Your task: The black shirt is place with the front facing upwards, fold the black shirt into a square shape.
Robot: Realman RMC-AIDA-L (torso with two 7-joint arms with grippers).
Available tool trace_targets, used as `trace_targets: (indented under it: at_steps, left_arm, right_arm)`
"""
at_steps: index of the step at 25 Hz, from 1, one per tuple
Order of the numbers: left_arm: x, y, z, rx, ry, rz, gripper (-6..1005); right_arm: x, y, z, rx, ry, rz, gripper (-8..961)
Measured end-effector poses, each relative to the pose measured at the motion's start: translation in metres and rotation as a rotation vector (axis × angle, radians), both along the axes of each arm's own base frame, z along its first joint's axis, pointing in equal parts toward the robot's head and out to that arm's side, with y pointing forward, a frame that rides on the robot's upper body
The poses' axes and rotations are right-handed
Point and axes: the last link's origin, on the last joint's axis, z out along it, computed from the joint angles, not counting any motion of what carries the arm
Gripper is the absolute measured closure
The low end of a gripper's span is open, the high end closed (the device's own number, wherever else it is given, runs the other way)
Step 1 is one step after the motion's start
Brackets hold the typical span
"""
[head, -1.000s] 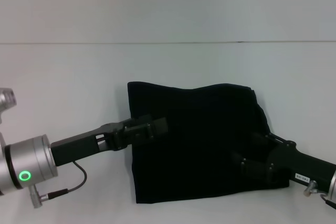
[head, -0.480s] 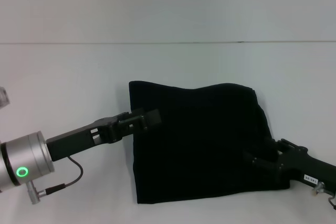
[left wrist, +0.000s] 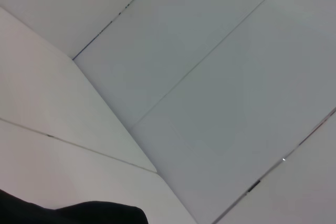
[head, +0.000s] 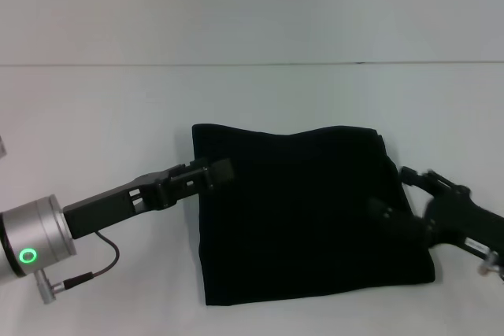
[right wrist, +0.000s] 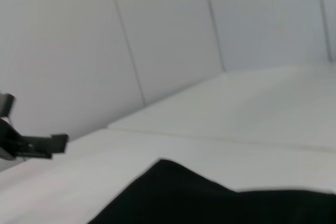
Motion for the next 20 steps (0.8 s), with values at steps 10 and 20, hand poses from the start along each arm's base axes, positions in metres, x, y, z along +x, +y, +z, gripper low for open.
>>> trace_targets:
  at_steps: [10,20]
  left_arm:
    - [0.0,0.0,-0.001,-0.002,-0.005,0.01,31]
    - [-0.001,0.0,-0.001,-0.005,-0.008,0.015,32]
  right_arm:
    - [-0.017,0.036,-0.033,-0.019,-0.136,-0.021,19]
    - [0.008,0.021,-0.032,-0.015,-0.156,-0.117,19]
